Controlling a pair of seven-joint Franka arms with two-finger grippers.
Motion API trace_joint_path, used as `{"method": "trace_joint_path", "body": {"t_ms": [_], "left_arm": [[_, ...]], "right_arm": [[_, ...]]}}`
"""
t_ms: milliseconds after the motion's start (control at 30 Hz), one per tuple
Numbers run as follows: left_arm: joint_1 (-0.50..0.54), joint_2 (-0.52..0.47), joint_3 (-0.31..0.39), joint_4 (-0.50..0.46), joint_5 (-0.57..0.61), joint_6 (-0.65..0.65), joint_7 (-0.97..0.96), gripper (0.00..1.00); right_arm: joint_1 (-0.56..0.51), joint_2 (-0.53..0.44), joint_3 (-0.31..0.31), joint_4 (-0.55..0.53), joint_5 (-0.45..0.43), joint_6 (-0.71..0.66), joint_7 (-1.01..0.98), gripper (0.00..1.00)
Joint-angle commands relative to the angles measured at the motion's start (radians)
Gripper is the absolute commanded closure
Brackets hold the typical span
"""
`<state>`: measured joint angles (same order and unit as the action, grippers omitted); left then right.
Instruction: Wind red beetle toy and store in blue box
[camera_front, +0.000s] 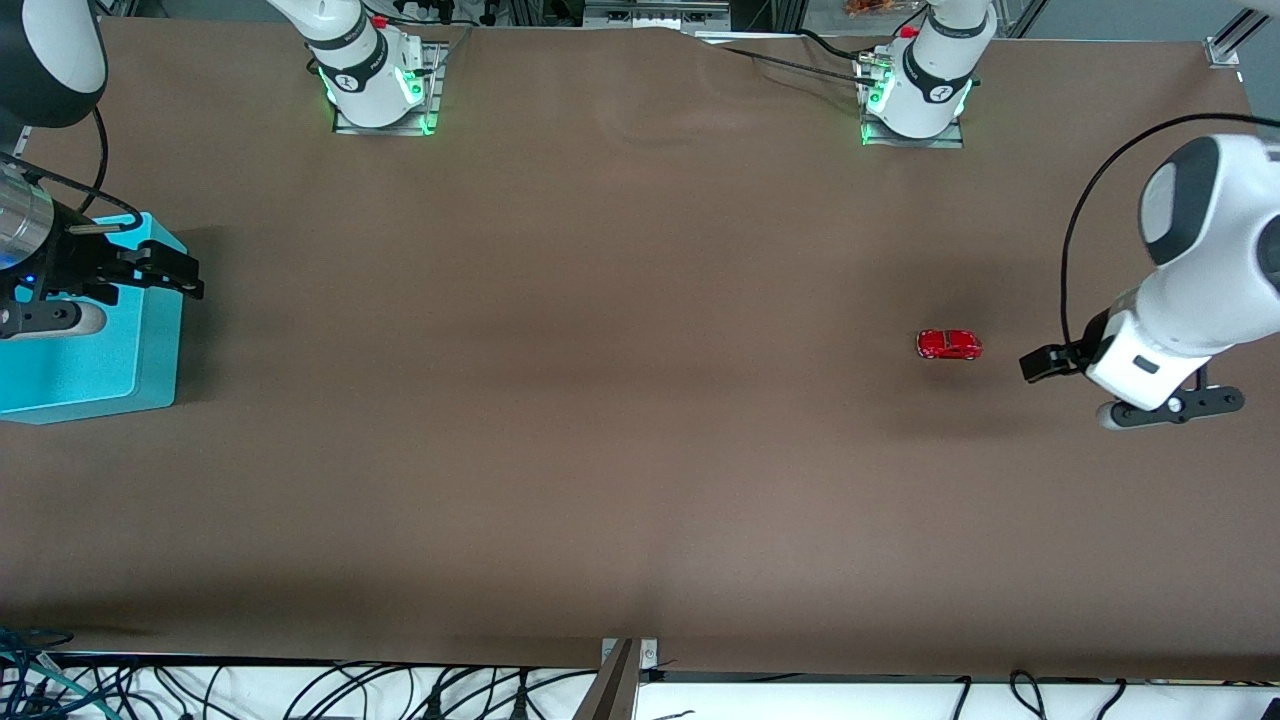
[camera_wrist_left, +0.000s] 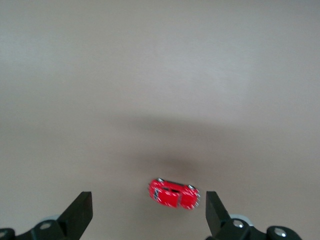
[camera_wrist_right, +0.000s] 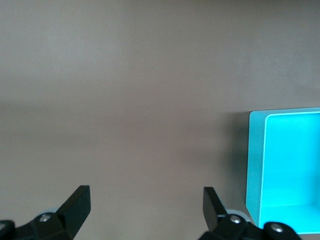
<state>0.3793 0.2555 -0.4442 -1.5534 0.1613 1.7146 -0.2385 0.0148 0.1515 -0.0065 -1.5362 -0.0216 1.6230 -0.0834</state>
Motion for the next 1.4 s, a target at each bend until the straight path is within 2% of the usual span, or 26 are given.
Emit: {"method": "trace_joint_path", "body": {"t_ms": [0,200,334,434,567,701,868,1168,1368], "left_arm": [[0.006,-0.059,0.010,-0.001,-0.083,-0.035,0.064,0.00],[-0.007,-0.104,0.045,-0.004,-0.166,-0.069,0.071,0.00],[-0.013,-0.113,0.050,-0.004,-0.177,-0.136,0.139,0.00],[-0.025,-0.140,0.094,-0.013,-0.192,-0.155,0.183,0.00],[-0.048,-0.174,0.171,-0.024,-0.269,-0.173,0.218,0.00],[-0.060,-0.194,0.208,-0.042,-0.298,-0.184,0.237,0.00],[-0.057,-0.222,0.213,-0.086,-0.299,-0.181,0.242,0.00],[-0.045,-0.217,0.213,-0.093,-0.301,-0.184,0.219,0.00],[-0.028,-0.148,0.213,-0.097,-0.296,-0.196,-0.009,0.00]], "right_arm": [[-0.001,0.014,-0.001,0.027,0.006,-0.009,-0.010,0.00],[-0.001,0.014,-0.001,0.027,0.006,-0.009,-0.010,0.00],[-0.001,0.014,-0.001,0.027,0.006,-0.009,-0.010,0.00],[-0.001,0.014,-0.001,0.027,0.005,-0.009,-0.012,0.00],[-0.001,0.014,-0.001,0.027,0.005,-0.009,-0.013,0.00],[-0.001,0.014,-0.001,0.027,0.005,-0.009,-0.013,0.00],[-0.001,0.014,-0.001,0.027,0.006,-0.009,-0.013,0.00],[-0.003,0.014,-0.001,0.027,0.005,-0.009,-0.015,0.00],[0.001,0.014,0.000,0.028,0.006,-0.008,-0.015,0.00]]}}
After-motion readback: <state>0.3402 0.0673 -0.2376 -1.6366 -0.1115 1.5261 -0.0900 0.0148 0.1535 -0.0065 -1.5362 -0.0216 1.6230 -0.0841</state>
